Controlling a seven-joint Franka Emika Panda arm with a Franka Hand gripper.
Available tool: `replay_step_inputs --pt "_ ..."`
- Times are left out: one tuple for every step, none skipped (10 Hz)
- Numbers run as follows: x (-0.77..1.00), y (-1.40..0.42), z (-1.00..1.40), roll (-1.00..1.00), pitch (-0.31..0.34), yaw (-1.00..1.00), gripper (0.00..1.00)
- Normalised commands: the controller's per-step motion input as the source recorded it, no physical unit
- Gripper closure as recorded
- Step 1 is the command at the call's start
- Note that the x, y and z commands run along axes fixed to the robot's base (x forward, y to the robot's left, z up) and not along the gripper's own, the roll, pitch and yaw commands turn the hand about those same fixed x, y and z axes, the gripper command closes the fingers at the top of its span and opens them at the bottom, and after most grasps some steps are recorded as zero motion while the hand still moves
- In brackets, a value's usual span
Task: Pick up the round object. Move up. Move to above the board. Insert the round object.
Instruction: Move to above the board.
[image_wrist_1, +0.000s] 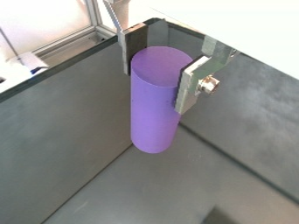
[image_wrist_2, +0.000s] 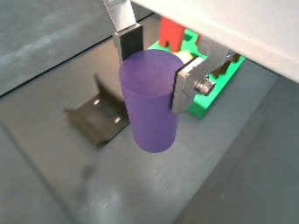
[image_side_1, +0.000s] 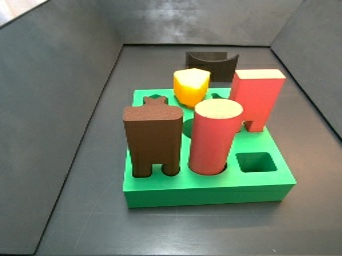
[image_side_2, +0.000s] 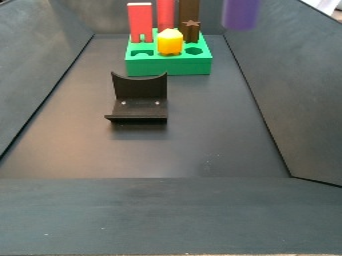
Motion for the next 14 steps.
replay_step_inputs --pt "0.21 -1.00 0.12 -0.01 0.024 0.00 1.00" --pt "0.22 -1.00 0.12 -0.02 0.034 0.00 1.00" --pt "0.22 -1.00 0.12 -0.01 0.056 0.00 1.00" --pt "0.23 -1.00 0.12 0.00 0.075 0.01 1.00" --pt "0.24 -1.00 0.12 -0.01 0.088 0.01 1.00" --pt "0.25 -1.00 0.13 0.00 0.120 0.00 1.00" --pt "0.26 -1.00 0.13 0.01 0.131 0.01 1.00" --pt "0.28 -1.00 0.13 -0.01 0.140 0.01 1.00" --pt "0.28 -1.00 0.14 0.00 0.133 0.01 1.00" --pt "0.31 -1.00 0.14 0.01 0.127 0.01 1.00" --pt "0.33 -1.00 0.15 0.00 0.124 0.01 1.00" --pt "0.23 -0.63 0.10 0.01 0.128 0.01 1.00" --pt "0.17 -0.39 0.07 0.01 0.113 0.01 1.00" --pt "0.10 -0.20 0.04 0.02 0.082 0.01 1.00"
